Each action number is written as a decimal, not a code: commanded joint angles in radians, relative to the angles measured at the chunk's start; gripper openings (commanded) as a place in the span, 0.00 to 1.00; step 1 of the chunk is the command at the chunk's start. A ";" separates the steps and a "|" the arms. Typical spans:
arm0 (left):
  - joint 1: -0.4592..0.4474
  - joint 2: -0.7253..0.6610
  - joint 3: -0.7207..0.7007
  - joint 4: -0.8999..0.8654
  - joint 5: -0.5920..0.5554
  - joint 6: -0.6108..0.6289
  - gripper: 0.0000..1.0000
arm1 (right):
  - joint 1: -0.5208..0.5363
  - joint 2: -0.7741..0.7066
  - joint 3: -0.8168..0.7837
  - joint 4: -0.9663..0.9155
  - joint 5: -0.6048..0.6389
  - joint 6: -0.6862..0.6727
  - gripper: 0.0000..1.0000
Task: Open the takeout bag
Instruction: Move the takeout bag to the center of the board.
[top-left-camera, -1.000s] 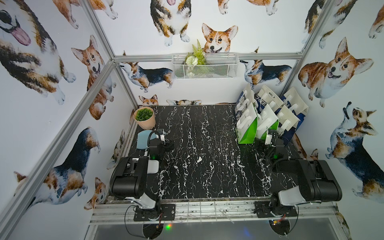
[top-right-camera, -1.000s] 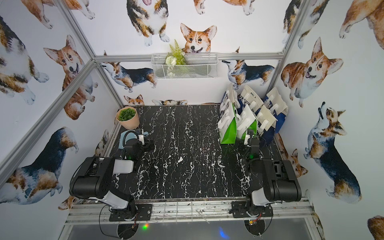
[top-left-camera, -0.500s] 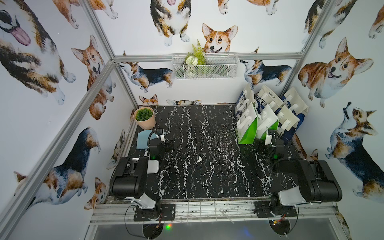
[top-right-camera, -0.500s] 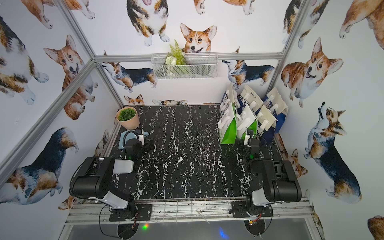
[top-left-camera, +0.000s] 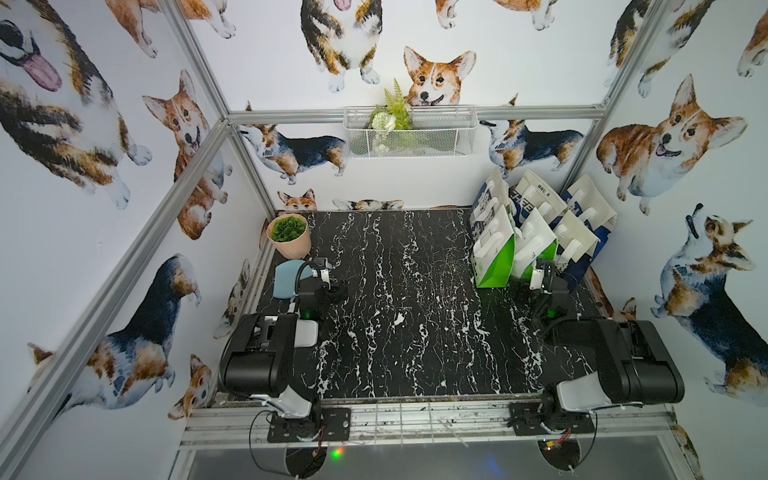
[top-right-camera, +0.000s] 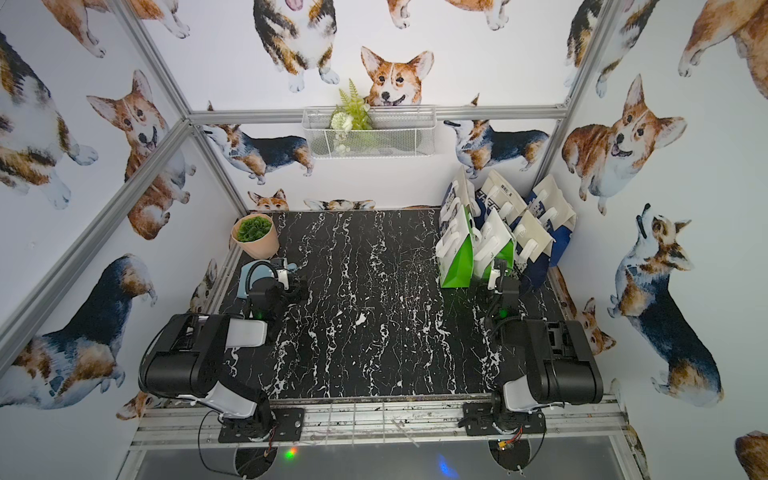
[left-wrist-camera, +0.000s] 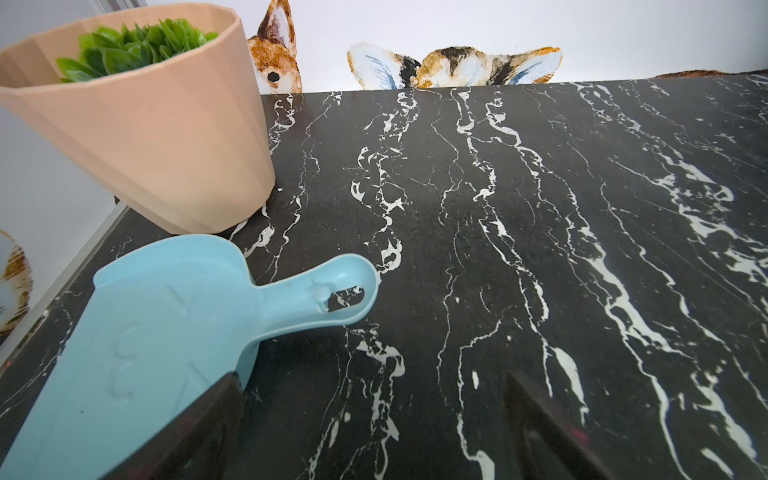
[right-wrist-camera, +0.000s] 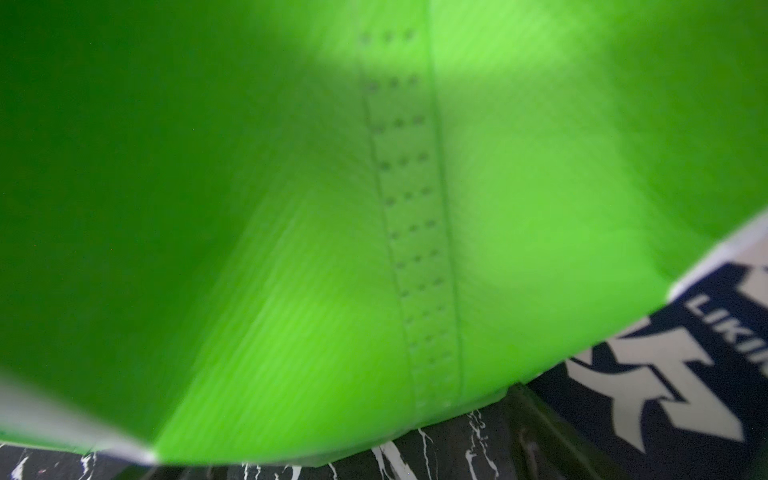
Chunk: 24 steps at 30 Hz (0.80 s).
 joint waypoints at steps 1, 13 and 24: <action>0.001 -0.003 0.001 0.037 -0.002 0.014 1.00 | -0.004 -0.001 0.004 0.045 -0.018 0.006 0.99; 0.001 -0.005 -0.003 0.044 -0.005 0.016 1.00 | -0.003 -0.002 0.002 0.046 -0.018 0.005 0.99; 0.001 0.019 -0.209 0.457 -0.008 0.013 1.00 | -0.004 -0.043 -0.187 0.351 0.019 0.023 1.00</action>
